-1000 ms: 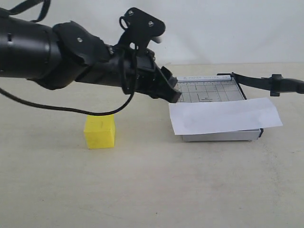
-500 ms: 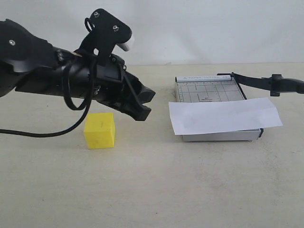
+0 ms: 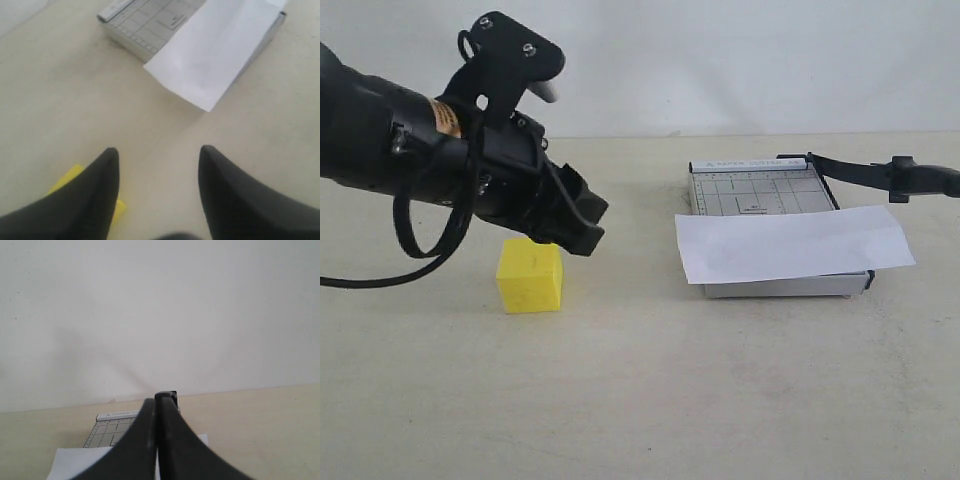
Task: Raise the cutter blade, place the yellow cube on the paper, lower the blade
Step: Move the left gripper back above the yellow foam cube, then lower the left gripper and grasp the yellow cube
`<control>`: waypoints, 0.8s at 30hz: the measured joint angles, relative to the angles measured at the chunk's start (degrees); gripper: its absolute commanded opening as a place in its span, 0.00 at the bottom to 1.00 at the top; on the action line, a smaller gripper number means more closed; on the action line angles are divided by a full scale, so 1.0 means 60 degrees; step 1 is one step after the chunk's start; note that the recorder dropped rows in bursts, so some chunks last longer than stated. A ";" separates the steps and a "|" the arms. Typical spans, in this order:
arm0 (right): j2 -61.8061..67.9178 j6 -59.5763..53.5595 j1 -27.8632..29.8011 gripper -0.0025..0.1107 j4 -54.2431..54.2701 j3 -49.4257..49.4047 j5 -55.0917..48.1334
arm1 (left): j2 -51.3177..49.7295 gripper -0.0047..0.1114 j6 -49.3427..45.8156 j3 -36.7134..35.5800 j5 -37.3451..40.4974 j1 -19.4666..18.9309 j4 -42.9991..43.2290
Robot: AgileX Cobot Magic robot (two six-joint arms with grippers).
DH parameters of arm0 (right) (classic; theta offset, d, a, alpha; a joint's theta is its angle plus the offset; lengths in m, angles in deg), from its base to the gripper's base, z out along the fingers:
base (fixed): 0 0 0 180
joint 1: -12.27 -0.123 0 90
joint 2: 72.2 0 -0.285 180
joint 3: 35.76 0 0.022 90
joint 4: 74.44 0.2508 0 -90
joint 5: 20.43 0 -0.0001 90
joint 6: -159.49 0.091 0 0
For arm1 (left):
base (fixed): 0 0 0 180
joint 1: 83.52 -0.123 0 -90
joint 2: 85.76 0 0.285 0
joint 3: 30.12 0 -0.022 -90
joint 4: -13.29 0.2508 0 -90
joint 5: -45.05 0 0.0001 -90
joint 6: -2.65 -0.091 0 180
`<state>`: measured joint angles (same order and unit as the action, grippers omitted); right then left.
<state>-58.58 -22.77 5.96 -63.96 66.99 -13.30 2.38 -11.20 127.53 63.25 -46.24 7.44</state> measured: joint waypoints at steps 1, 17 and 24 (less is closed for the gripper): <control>0.0000 0.0000 0.0000 0.02 0.0000 0.0000 0.0000 | 0.0021 0.45 0.1095 -0.0016 0.0026 0.0000 0.0886; 0.0000 0.0000 0.0000 0.02 0.0000 0.0000 0.0000 | 0.0062 0.65 0.9308 -0.0412 -0.0017 -0.0547 0.4811; 0.0000 0.0017 0.0000 0.02 0.0000 0.0000 0.0000 | -0.0938 0.66 0.9817 -0.0412 0.0115 -0.0895 0.4832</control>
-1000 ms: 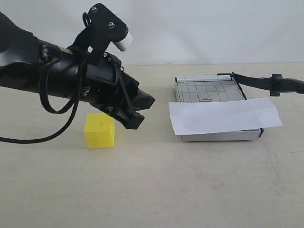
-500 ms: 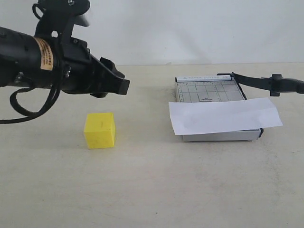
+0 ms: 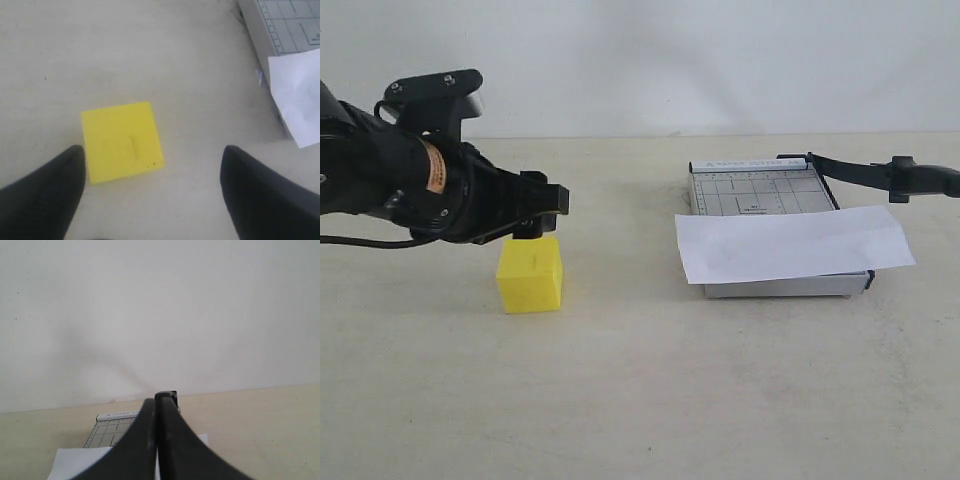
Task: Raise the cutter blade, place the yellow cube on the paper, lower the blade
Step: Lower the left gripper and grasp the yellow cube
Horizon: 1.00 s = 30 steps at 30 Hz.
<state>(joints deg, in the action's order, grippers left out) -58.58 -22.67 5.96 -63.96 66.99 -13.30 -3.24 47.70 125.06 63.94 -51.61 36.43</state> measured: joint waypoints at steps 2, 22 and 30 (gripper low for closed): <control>0.0000 0.0000 0.0000 0.02 0.0000 0.0000 0.0000 | -0.0268 0.66 0.0037 0.0085 0.0000 0.0000 0.0000; 0.0000 0.0018 0.0000 0.02 0.0000 0.0000 0.0000 | -0.1564 0.66 0.0015 0.1534 0.1115 -0.0118 0.0316; 0.0000 0.0018 0.0000 0.02 0.0000 0.0000 0.0000 | -0.1707 0.66 0.0033 0.1551 0.1023 -0.0138 0.0392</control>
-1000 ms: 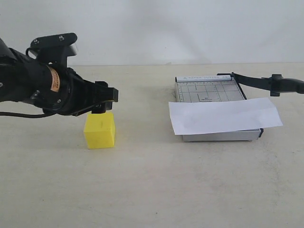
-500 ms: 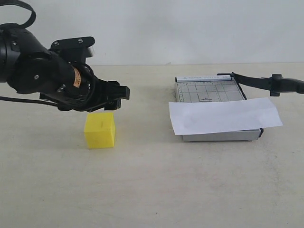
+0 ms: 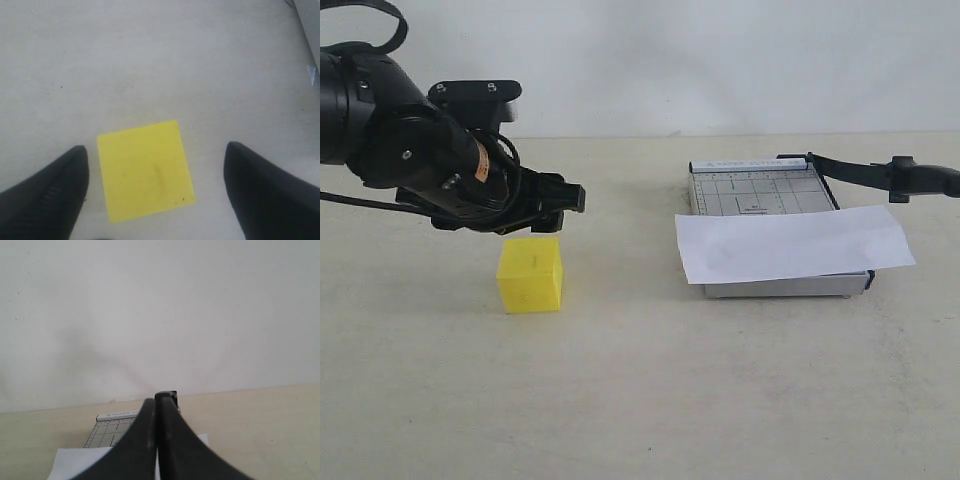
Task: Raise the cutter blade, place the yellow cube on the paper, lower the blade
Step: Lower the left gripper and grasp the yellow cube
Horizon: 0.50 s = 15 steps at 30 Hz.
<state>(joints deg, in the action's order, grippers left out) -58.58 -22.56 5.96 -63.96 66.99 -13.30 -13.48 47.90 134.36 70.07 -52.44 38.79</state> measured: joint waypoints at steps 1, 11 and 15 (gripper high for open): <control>0.0000 0.0000 0.0000 0.02 0.0000 0.0000 0.0000 | -0.0076 0.66 0.0000 0.0000 0.0000 0.0000 0.0000; 0.0000 0.0000 0.0000 0.02 0.0000 0.0000 0.0000 | -0.0593 0.66 0.0000 0.0000 -0.0240 0.0000 -0.0513; 0.0000 0.0000 0.0000 0.02 0.0000 0.0000 0.0000 | -0.0593 0.67 0.0000 0.0000 -0.0298 0.0000 -0.0513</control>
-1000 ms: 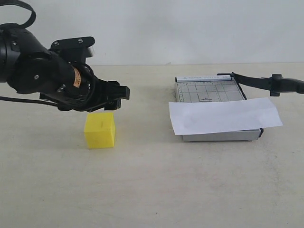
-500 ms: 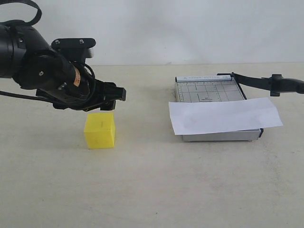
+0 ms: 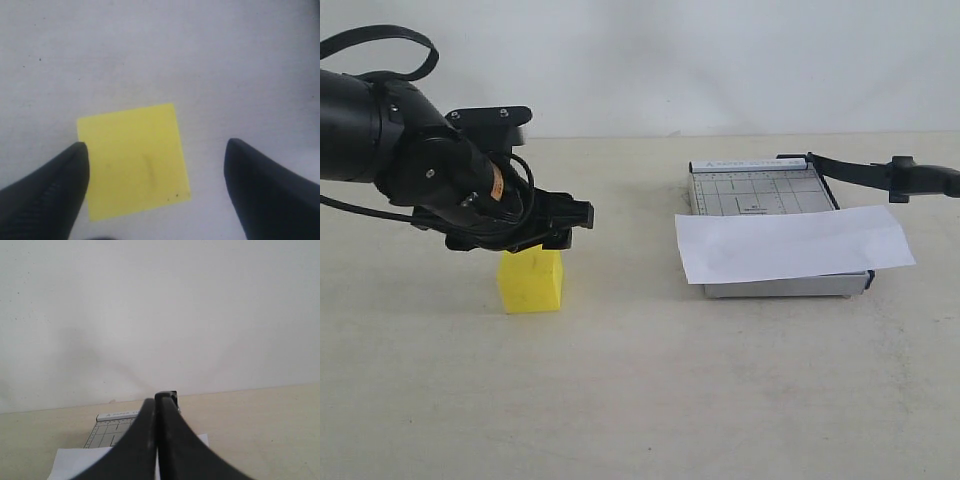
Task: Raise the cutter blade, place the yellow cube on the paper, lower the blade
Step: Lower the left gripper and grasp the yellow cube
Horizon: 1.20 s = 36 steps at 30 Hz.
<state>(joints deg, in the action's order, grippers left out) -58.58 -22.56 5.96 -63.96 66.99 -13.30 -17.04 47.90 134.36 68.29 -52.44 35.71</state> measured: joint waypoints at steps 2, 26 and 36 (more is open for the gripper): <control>0.0000 0.0000 0.0000 0.02 0.0000 0.0000 0.0000 | 0.0000 0.71 0.0000 0.0000 0.0018 0.0000 0.0000; 0.0000 0.0018 0.0000 0.02 0.0000 0.0000 0.0000 | -0.0471 0.76 0.0000 0.0017 0.0474 0.0000 0.0316; 0.0000 0.0018 0.0000 0.02 0.0000 0.0000 0.0000 | -0.0845 0.76 0.0000 0.0017 0.0264 -0.0051 0.0750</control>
<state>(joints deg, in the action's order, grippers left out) -58.58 -22.45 5.96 -63.96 66.99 -13.30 -22.11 47.90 134.46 69.87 -52.75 40.21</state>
